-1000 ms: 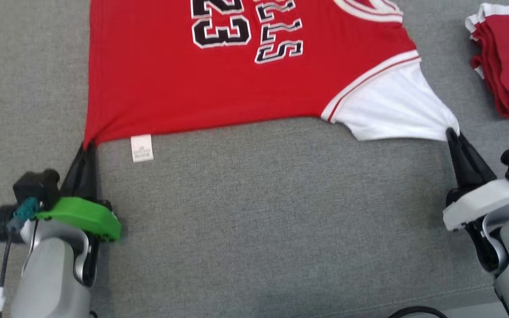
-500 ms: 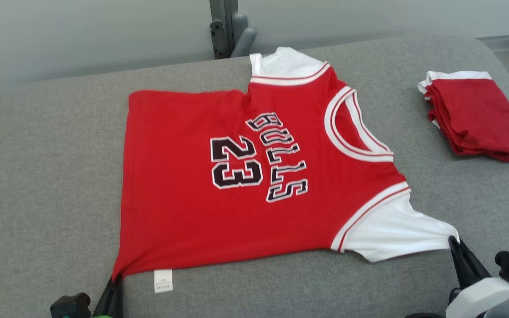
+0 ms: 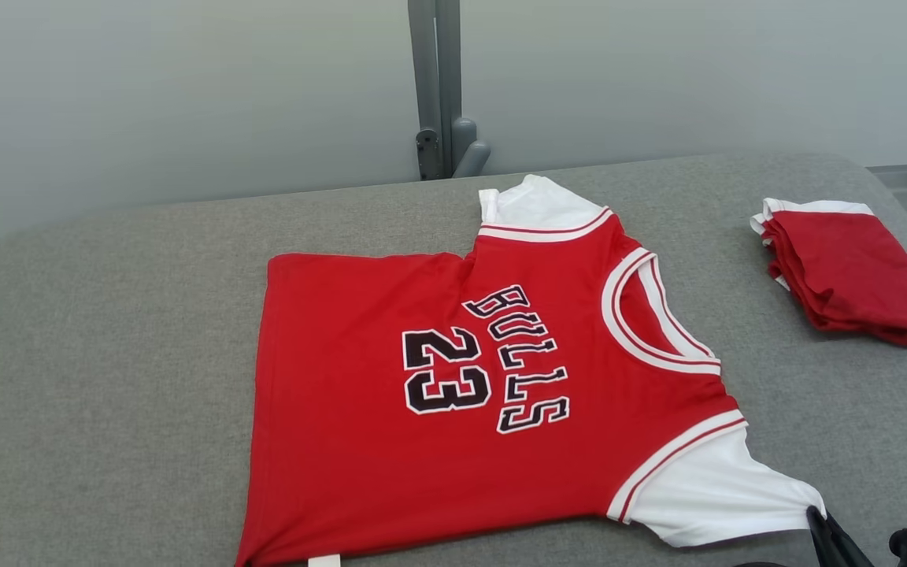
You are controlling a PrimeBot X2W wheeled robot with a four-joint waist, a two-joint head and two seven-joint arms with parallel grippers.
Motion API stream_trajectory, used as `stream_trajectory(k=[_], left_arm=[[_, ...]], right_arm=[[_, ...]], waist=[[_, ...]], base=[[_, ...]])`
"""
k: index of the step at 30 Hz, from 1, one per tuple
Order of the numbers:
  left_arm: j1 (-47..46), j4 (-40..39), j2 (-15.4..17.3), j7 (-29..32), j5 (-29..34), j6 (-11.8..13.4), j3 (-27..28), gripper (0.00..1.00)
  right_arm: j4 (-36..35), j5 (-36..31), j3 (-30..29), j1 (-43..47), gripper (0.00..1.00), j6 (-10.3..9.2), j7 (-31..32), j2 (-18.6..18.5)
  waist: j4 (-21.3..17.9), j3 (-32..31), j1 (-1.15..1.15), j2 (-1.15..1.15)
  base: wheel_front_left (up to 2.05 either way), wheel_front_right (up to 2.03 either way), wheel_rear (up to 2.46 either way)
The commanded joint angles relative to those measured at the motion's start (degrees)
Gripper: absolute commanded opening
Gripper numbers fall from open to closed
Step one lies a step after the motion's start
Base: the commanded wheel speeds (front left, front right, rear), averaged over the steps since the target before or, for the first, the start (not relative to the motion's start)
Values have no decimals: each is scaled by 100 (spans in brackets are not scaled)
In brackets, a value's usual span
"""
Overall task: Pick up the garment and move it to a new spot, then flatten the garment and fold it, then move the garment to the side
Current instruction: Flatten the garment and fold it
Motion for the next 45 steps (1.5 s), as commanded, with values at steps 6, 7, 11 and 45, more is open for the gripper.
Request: stream_trajectory(k=[6, 7, 11, 45], left_arm=[[-237, -425, 30, 2, 43, 24, -135, 0], [-280, -513, 30, 3, -4, 24, -168, 0], [-563, -832, 88, 3, -96, 24, -313, 0], [-2949, -143, 55, 3, 426, 23, -662, 0]], right_arm=[[-374, 109, -135, -162, 0, -16, -15, -123], [-473, 118, -163, -228, 0, -16, -15, -114], [-786, 152, -323, -578, 0, -15, -15, -80], [1008, -800, -181, -3749, 0, -15, -15, -240]], waist=[[216, 252, 1, 0], [235, 284, 1, 0], [318, 467, 1, 0], [638, 1905, 1, 0]], base=[[0, 0, 0], [0, 0, 0], [0, 0, 0], [0, 0, 0]])
